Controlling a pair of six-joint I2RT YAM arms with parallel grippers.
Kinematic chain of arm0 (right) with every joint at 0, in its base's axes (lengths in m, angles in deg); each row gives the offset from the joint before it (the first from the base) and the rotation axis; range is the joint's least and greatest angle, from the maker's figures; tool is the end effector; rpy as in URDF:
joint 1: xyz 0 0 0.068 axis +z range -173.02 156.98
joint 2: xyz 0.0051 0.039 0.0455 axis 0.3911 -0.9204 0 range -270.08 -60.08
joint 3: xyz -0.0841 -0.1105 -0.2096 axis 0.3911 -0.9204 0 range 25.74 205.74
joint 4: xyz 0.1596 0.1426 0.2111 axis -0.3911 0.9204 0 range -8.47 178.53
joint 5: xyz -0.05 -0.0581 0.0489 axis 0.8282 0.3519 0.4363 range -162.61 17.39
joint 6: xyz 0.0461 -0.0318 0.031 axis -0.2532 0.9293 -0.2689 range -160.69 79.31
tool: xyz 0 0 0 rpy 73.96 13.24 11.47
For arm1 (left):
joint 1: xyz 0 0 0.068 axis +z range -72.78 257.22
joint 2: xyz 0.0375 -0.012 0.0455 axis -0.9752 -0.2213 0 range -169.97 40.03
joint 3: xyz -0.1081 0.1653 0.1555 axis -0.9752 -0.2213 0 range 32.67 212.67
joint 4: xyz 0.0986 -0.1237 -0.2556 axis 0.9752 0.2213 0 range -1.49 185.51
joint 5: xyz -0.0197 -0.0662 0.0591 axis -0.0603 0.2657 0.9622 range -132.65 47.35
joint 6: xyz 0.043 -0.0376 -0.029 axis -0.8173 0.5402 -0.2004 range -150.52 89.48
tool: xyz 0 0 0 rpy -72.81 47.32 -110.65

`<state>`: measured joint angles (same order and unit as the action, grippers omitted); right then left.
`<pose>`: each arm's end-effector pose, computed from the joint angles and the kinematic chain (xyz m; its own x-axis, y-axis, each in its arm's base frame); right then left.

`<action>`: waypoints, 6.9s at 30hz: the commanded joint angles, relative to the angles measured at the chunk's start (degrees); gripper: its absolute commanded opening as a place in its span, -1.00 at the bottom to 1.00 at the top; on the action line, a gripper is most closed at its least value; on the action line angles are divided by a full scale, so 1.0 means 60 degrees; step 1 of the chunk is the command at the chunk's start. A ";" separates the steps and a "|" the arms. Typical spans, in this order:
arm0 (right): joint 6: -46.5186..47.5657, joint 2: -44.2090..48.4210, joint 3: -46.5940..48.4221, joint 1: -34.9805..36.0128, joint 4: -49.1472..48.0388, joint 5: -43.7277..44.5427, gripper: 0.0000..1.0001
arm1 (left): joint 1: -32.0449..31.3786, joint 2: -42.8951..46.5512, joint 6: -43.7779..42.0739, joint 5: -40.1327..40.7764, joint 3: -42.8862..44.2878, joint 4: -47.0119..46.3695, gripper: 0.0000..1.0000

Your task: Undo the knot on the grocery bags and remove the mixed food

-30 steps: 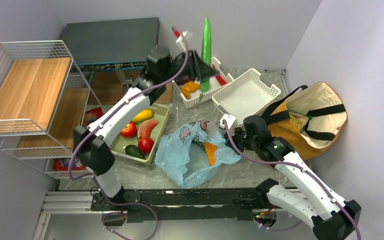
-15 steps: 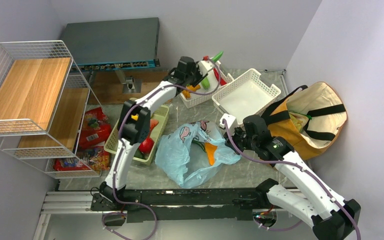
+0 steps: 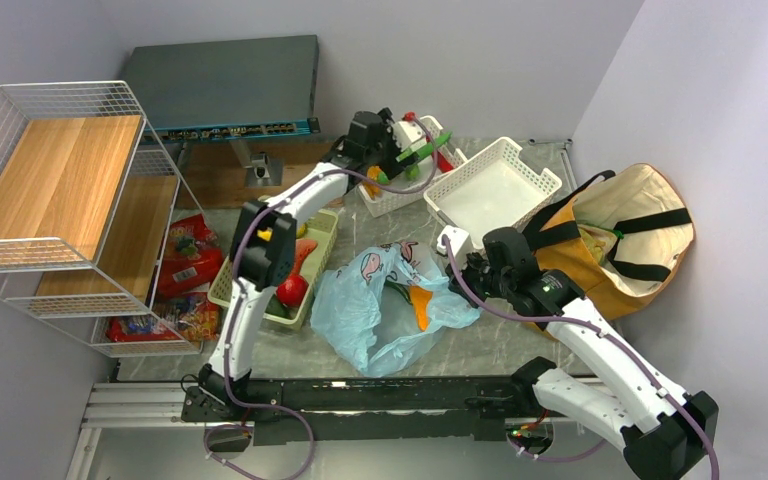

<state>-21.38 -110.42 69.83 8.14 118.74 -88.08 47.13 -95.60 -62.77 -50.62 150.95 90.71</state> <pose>0.2030 0.1382 0.2444 -0.3358 -0.5755 -0.7457 -0.8217 0.5660 -0.0669 0.5158 -0.3068 0.2132 0.0804 0.5642 -0.8217 0.6699 0.5798 0.4637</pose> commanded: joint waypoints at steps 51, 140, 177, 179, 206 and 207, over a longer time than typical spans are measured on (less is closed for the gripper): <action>-0.0901 0.0138 0.0922 -0.0057 -0.0402 -0.0719 -1.00 | -0.2681 0.5373 -0.5756 -0.2670 -0.8416 0.5046 -0.52; 0.3688 -0.4803 0.7044 0.4109 0.3893 -0.1213 -0.60 | 0.0657 1.0473 0.5315 -0.3791 -0.9678 0.3221 0.84; -0.4967 -0.5519 0.1097 0.2197 -0.2235 0.5397 0.83 | 0.0860 1.0217 0.6251 -0.4012 -1.0157 0.3248 0.39; -0.5079 -0.5505 0.0723 0.2258 -0.2584 0.5391 0.82 | 0.0854 1.0238 0.6261 -0.3995 -1.0224 0.3217 0.40; -0.1853 -0.2662 0.0637 0.2205 -0.2018 -0.0326 -1.00 | 0.0832 1.0090 0.6248 -0.4034 -1.0295 0.2360 -0.16; -0.1610 -0.2796 0.0735 0.2216 -0.1693 -0.0486 -1.00 | 0.0857 1.0168 0.6328 -0.4100 -1.0313 0.2126 -0.27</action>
<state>-39.46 -125.51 72.87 21.32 104.11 -82.17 52.27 -35.71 -25.26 -73.46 88.27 109.20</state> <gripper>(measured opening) 0.160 0.454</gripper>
